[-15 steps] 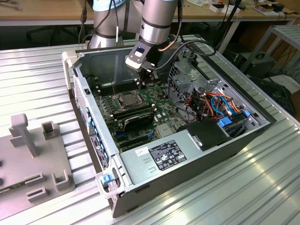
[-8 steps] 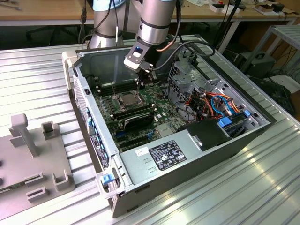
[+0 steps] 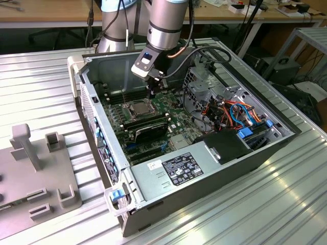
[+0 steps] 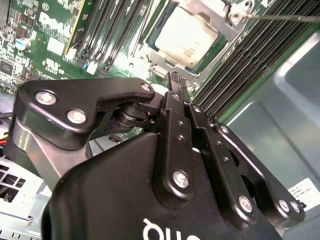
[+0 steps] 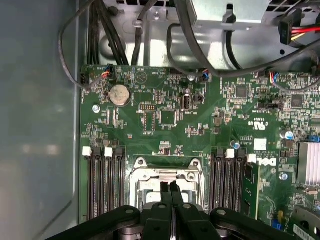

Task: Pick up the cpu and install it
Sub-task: 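Close the cpu cover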

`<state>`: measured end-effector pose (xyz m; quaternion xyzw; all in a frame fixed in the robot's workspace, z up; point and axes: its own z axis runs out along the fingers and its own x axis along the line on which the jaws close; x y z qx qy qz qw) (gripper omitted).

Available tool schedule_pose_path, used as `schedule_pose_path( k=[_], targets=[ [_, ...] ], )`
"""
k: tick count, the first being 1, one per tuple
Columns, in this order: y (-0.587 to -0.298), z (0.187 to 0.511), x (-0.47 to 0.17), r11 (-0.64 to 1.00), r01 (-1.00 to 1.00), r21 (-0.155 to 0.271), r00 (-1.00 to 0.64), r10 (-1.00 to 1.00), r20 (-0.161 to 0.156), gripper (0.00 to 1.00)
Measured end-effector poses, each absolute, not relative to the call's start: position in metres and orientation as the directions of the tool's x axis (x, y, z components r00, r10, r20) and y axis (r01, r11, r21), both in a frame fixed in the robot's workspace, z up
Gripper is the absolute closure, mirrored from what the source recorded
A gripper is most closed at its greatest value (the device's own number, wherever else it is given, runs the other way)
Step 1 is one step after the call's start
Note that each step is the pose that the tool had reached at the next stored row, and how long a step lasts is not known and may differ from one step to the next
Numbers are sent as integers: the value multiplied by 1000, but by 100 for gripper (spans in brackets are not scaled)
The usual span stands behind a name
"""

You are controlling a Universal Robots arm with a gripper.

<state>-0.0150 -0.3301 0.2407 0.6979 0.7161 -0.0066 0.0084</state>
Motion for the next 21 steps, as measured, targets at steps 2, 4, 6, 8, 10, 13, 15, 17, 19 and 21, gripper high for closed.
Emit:
schedule_pose_path(
  k=[2, 4, 6, 8, 10, 13, 15, 17, 19, 21],
  targets=[
    [-330, 240, -20, 26, 1000, 2, -26, 999, -21, 89],
    [-330, 239, -25, 26, 1000, 2, -26, 999, -21, 89],
    [-330, 238, -33, 26, 1000, 2, -26, 999, -21, 89],
    [-331, 238, -37, 26, 1000, 2, -26, 999, -21, 89],
    [-331, 238, -38, 26, 1000, 2, -26, 999, -21, 89],
    [-331, 238, -39, 26, 1000, 2, -26, 999, -21, 89],
    [-331, 238, -39, 26, 1000, 2, -26, 999, -21, 89],
    [-331, 237, -40, 26, 1000, 2, -25, 999, -21, 89],
    [-331, 237, -41, 26, 1000, 2, -26, 999, -21, 89],
    [-331, 235, -42, 26, 1000, 2, -26, 999, -21, 89]
  ],
)
